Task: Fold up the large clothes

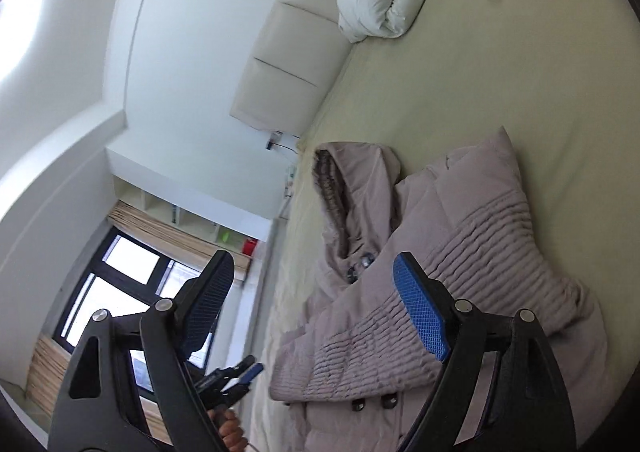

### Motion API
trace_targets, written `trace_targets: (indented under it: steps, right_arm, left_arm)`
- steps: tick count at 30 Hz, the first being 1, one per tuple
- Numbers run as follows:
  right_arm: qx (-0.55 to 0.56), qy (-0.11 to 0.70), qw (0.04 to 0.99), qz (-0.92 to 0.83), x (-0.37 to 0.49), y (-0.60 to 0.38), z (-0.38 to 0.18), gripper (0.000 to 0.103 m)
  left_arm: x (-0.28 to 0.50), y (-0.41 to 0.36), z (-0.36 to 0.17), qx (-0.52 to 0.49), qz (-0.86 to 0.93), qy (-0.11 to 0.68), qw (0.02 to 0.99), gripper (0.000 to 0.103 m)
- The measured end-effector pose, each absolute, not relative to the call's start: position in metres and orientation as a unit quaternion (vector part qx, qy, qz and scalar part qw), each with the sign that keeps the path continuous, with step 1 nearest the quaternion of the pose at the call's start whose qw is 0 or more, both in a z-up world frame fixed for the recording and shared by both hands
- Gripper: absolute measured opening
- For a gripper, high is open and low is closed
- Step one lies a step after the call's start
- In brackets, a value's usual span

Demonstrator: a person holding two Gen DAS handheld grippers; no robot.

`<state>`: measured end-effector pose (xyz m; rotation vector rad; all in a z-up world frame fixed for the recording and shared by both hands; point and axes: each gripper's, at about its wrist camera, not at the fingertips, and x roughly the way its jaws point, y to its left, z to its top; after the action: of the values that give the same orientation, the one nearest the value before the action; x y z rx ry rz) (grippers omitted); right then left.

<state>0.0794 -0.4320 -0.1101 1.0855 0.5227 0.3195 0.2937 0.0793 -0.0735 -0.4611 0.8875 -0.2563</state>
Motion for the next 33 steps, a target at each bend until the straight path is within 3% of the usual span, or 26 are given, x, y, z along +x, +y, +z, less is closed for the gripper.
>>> trace_targets:
  steps: [5, 8, 16, 19, 22, 25, 27, 29, 33]
  right_arm:
    - [0.542, 0.315, 0.772, 0.106, 0.121, -0.445, -0.178, 0.082]
    - [0.554, 0.296, 0.767, 0.130, 0.109, -0.449, -0.212, 0.072]
    - [0.488, 0.258, 0.816, 0.168, 0.084, -0.425, -0.167, 0.076]
    - [0.455, 0.280, 0.820, 0.204, 0.091, -0.400, -0.153, 0.081]
    - [0.453, 0.360, 0.794, 0.188, 0.111, -0.387, -0.184, 0.082]
    - [0.436, 0.367, 0.800, 0.189, 0.106, -0.391, -0.176, 0.082]
    - [0.421, 0.363, 0.811, 0.182, 0.113, -0.402, -0.159, 0.082]
    - [0.401, 0.359, 0.825, 0.174, 0.125, -0.411, -0.142, 0.082]
    - [0.370, 0.360, 0.843, 0.149, 0.148, -0.422, -0.124, 0.082]
  left_arm:
    - [0.328, 0.033, -0.117, -0.166, -0.123, 0.472, 0.857, 0.041]
    - [0.330, 0.026, -0.137, -0.145, -0.119, 0.467, 0.864, 0.040]
    - [0.306, 0.026, -0.108, -0.136, -0.130, 0.420, 0.888, 0.040]
    - [0.311, 0.022, -0.116, -0.125, -0.126, 0.434, 0.883, 0.051]
    - [0.317, 0.028, -0.130, -0.144, -0.133, 0.459, 0.867, 0.051]
    - [0.315, 0.032, -0.106, -0.156, -0.140, 0.445, 0.871, 0.051]
    - [0.327, 0.033, -0.086, -0.154, -0.138, 0.425, 0.881, 0.061]
    - [0.348, 0.030, -0.075, -0.153, -0.133, 0.418, 0.886, 0.080]
    - [0.416, -0.005, -0.069, -0.113, -0.130, 0.424, 0.889, 0.082]
